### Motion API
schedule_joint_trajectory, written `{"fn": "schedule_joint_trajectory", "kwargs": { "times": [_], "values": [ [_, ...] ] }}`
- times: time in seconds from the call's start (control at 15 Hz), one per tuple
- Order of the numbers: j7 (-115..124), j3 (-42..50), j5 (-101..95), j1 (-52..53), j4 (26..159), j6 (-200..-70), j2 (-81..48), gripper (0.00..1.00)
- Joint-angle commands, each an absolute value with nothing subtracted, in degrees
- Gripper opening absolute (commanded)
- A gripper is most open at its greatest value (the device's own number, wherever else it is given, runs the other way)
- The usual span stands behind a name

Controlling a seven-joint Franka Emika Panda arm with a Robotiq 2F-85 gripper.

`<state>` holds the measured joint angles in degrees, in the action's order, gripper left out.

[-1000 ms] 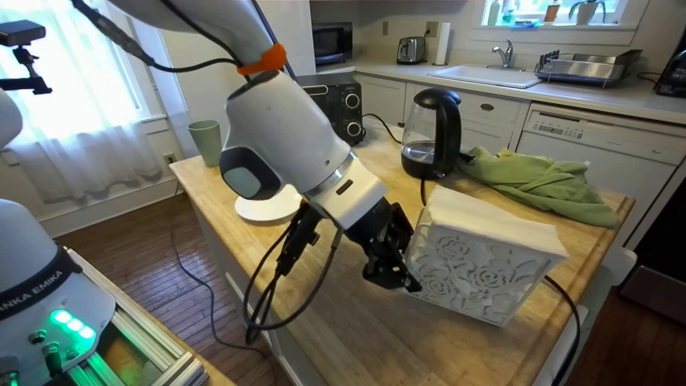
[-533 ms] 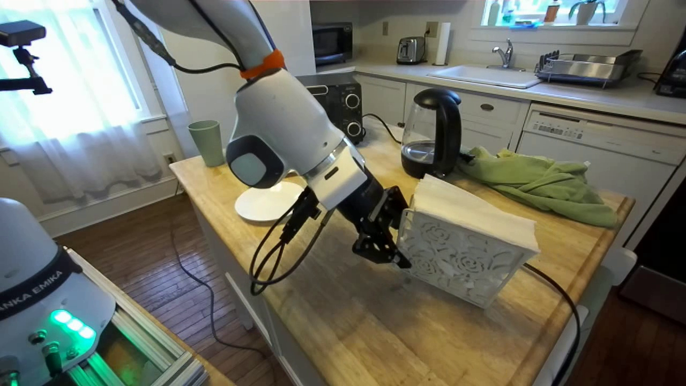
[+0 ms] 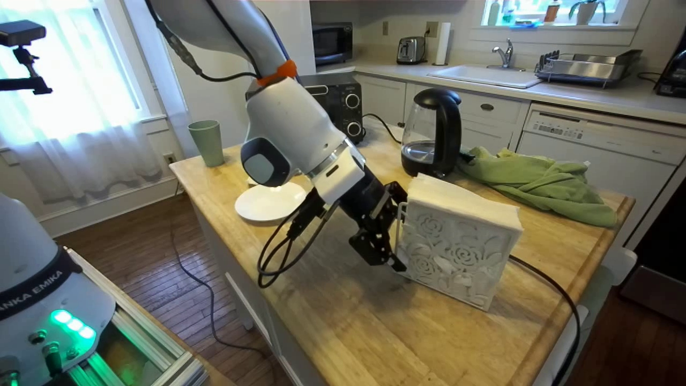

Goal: Move the napkin holder to the bottom right of the stove

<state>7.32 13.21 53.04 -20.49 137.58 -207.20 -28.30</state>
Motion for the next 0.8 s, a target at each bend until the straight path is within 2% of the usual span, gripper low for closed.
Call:
{"fn": "schedule_joint_trajectory", "kwargs": {
  "times": [0.0,0.33,0.67,0.73],
  "values": [
    [0.6,16.7,57.2,-16.3,136.8,-203.2,-28.4,1.00],
    [-6.6,22.1,56.0,-11.7,138.6,-192.7,-26.0,1.00],
    [-12.6,24.1,50.2,-10.7,141.4,-179.1,-17.8,1.00],
    [-8.5,22.4,42.7,-13.4,142.6,-177.4,-15.8,1.00]
  ]
}}
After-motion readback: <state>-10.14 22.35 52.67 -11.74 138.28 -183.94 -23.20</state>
